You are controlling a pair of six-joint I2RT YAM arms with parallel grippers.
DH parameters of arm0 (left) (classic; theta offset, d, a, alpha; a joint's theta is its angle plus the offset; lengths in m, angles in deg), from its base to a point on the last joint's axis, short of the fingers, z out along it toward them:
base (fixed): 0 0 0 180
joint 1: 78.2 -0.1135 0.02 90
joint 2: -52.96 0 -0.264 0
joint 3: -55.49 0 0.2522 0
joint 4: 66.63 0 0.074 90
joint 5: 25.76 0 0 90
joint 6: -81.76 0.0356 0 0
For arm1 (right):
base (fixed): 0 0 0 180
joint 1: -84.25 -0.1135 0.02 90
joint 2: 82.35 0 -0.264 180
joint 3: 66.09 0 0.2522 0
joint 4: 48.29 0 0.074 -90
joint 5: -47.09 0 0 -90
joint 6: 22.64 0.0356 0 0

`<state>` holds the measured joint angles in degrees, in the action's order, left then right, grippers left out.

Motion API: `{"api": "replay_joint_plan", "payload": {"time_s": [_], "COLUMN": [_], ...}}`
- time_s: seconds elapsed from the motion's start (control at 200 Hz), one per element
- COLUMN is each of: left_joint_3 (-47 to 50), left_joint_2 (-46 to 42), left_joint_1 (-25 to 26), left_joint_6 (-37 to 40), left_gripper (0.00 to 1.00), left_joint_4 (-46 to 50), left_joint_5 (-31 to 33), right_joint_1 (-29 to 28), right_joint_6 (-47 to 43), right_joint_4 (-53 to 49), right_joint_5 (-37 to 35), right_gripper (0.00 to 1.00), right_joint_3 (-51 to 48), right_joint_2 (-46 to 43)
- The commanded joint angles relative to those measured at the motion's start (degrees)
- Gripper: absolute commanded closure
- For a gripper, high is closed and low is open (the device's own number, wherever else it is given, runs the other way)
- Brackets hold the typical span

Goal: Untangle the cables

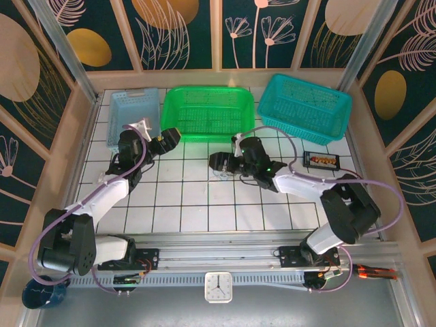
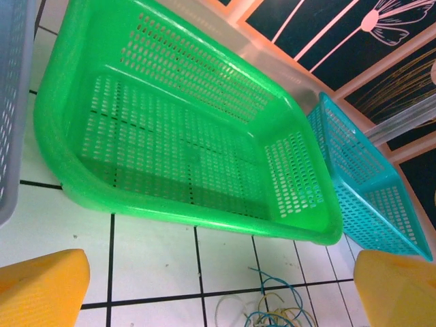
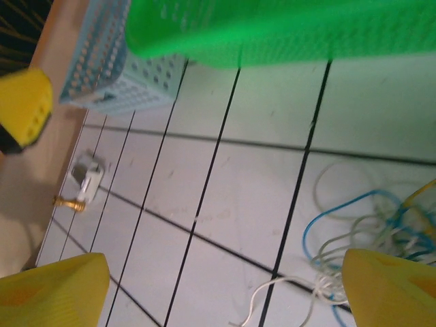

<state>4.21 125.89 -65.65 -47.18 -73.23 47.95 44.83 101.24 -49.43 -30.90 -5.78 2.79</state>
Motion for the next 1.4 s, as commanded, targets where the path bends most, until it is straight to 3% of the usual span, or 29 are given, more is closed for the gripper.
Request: {"api": "replay_joint_plan", "payload": {"time_s": [0.0,0.18,0.38,0.721,0.786,1.091,1.261,1.396], "left_joint_3": [0.77,0.87,1.72,2.71,2.71,3.99,4.44,5.70], "left_joint_2": [-0.59,-0.68,-1.03,-0.23,0.15,-0.32,-0.92,-3.42], "left_joint_1": [0.33,0.36,0.59,0.98,1.00,1.06,0.98,1.04], "left_joint_6": [-1.01,-1.47,-2.80,-4.17,-4.37,-5.42,-7.30,-10.53], "left_gripper": [0.01,0.01,0.01,0.01,0.01,0.01,0.01,0.01], "left_joint_4": [-1.94,-1.44,-1.91,-2.76,-2.98,-3.42,-2.70,-1.37], "left_joint_5": [-1.19,-2.16,-2.51,-2.60,-2.77,-1.72,-0.32,4.44], "right_joint_1": [3.21,7.47,7.61,1.16,0.33,-2.25,-6.53,-10.28], "right_joint_6": [-2.59,-2.95,-2.58,3.40,3.90,-7.64,-16.76,-21.64], "right_joint_4": [-5.61,-6.37,-4.27,0.86,1.61,-13.18,-19.18,-21.70], "right_joint_5": [-5.32,-3.95,-1.70,6.44,8.60,-7.43,-8.89,-9.46], "right_gripper": [0.12,0.12,0.12,0.14,0.20,0.22,0.37,0.46], "right_joint_3": [1.88,1.44,0.58,-0.46,-0.15,6.26,12.60,17.51], "right_joint_2": [-1.81,-0.08,4.55,8.55,8.52,1.21,5.32,9.81]}}
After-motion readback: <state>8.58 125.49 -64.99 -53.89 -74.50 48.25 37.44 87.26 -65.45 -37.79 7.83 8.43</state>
